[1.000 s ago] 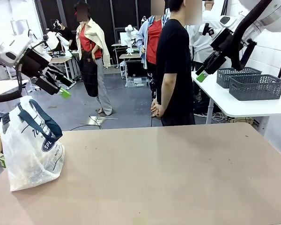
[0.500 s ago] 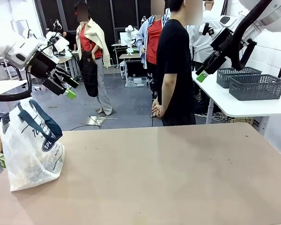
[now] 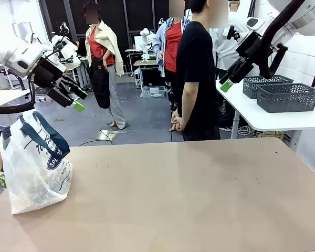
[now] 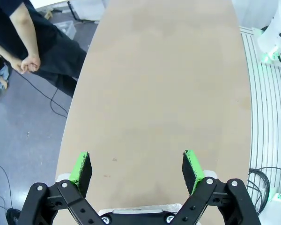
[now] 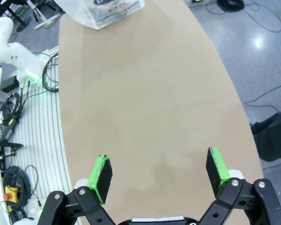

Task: Transfer purchased items from the store into the shopping bag.
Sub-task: Move the Reusable shopping bag to the right side of the table.

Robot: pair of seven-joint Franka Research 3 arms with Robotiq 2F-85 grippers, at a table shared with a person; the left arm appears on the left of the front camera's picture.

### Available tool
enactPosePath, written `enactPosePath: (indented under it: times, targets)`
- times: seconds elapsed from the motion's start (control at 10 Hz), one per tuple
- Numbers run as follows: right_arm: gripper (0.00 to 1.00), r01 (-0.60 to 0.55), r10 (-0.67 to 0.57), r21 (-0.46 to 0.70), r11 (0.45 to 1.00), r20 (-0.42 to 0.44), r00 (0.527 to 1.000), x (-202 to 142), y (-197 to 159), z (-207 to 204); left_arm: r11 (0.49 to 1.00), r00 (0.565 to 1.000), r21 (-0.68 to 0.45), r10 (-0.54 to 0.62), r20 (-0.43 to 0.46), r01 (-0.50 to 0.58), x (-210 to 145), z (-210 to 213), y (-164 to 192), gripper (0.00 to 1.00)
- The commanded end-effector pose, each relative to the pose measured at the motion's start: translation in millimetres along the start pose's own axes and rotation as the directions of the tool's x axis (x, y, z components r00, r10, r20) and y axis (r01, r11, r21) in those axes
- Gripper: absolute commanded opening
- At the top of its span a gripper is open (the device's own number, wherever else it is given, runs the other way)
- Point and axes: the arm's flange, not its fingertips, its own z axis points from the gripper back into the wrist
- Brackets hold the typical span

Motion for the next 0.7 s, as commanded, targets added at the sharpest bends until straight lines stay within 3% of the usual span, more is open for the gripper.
enactPosePath:
  times: [0.0,0.6]
  targets:
    - [1.00,-0.008,0.008,0.005,1.000,-0.021,1.000,-0.3,0.1,1.9,1.000,1.000,0.001,0.000,0.021,0.000,-1.6,0.7,-3.4,1.00]
    - [1.00,-0.008,0.008,0.005,1.000,-0.021,1.000,-0.3,0.1,1.9,1.000,1.000,0.001,0.000,0.021,0.000,-1.6,0.7,-3.4,1.00]
